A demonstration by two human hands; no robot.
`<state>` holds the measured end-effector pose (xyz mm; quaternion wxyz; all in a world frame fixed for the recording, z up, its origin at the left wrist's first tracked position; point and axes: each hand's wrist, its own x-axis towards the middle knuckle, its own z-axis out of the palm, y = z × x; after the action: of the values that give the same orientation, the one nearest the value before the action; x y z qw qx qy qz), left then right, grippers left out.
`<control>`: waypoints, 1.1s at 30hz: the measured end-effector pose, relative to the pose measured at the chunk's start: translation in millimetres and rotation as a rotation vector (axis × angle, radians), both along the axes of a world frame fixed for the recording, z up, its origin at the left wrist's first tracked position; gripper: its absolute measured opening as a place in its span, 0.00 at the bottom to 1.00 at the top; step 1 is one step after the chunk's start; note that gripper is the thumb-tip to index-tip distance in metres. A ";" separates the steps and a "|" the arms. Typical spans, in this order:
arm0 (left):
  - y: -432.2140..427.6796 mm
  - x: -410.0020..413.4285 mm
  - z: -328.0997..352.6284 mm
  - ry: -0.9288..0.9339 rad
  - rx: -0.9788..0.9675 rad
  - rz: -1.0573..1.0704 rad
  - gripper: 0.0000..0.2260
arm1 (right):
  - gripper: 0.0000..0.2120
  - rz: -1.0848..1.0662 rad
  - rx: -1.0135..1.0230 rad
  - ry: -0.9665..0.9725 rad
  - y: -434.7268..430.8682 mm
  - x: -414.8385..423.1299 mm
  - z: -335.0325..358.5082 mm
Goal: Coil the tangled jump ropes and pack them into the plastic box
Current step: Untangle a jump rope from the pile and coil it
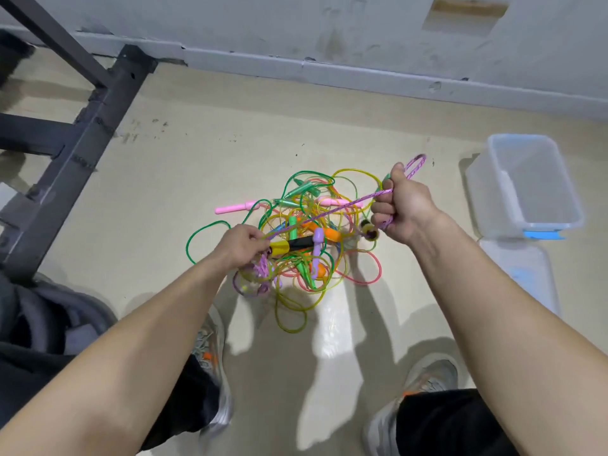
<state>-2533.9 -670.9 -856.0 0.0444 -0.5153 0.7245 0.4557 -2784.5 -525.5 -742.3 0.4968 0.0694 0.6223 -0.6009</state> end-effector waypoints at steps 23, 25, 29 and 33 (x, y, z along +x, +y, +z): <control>25.6 -41.1 42.0 0.613 0.831 0.324 0.13 | 0.23 1.273 0.365 0.681 25.3 25.5 -19.7; 24.8 -43.0 44.5 0.591 0.750 0.294 0.13 | 0.21 0.902 0.152 0.443 26.0 27.6 -24.5; 14.0 -35.3 22.9 0.292 0.272 0.395 0.12 | 0.22 0.380 -0.236 0.185 19.0 14.0 -10.3; 4.3 -2.1 -1.6 -0.324 -0.013 0.255 0.12 | 0.24 0.237 -0.458 0.032 6.8 2.0 29.3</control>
<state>-2535.9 -666.6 -857.6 0.0991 -0.6696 0.6398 0.3641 -2782.5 -518.6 -713.0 0.5567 -0.1278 0.4815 -0.6648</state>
